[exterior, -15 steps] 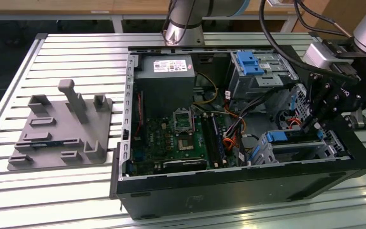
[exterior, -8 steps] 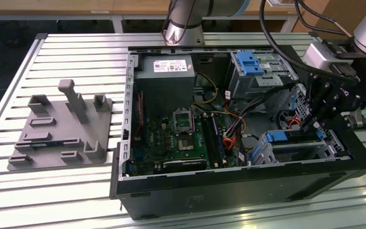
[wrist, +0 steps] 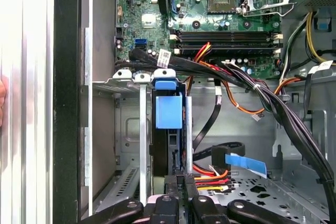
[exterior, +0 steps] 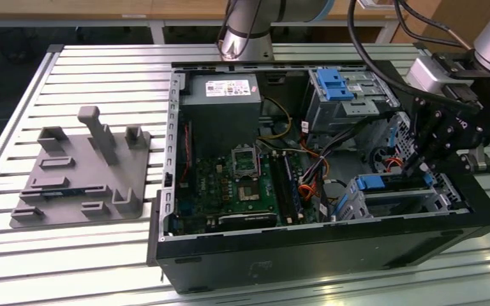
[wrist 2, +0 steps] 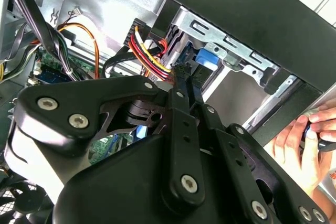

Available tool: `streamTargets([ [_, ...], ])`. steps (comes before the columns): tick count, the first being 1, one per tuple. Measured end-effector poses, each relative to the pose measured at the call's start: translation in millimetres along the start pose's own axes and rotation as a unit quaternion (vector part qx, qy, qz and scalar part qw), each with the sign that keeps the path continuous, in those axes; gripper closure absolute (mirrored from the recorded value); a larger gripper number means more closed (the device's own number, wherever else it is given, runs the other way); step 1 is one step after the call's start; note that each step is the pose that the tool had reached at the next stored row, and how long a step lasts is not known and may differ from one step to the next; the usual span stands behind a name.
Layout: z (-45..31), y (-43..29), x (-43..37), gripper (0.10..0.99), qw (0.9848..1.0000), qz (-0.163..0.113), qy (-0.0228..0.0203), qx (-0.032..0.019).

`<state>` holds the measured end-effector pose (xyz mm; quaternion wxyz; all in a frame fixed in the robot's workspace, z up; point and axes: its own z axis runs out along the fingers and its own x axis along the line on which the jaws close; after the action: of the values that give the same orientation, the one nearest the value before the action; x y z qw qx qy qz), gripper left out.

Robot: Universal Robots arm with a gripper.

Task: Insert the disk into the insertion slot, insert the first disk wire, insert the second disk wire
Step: 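Insert the first disk wire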

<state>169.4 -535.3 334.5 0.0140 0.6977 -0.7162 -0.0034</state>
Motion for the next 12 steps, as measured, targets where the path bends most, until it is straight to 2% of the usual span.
streamTargets([
  [12,1.5,-0.6,0.0,0.922,1.0000,0.000,0.0035,-0.0012],
])
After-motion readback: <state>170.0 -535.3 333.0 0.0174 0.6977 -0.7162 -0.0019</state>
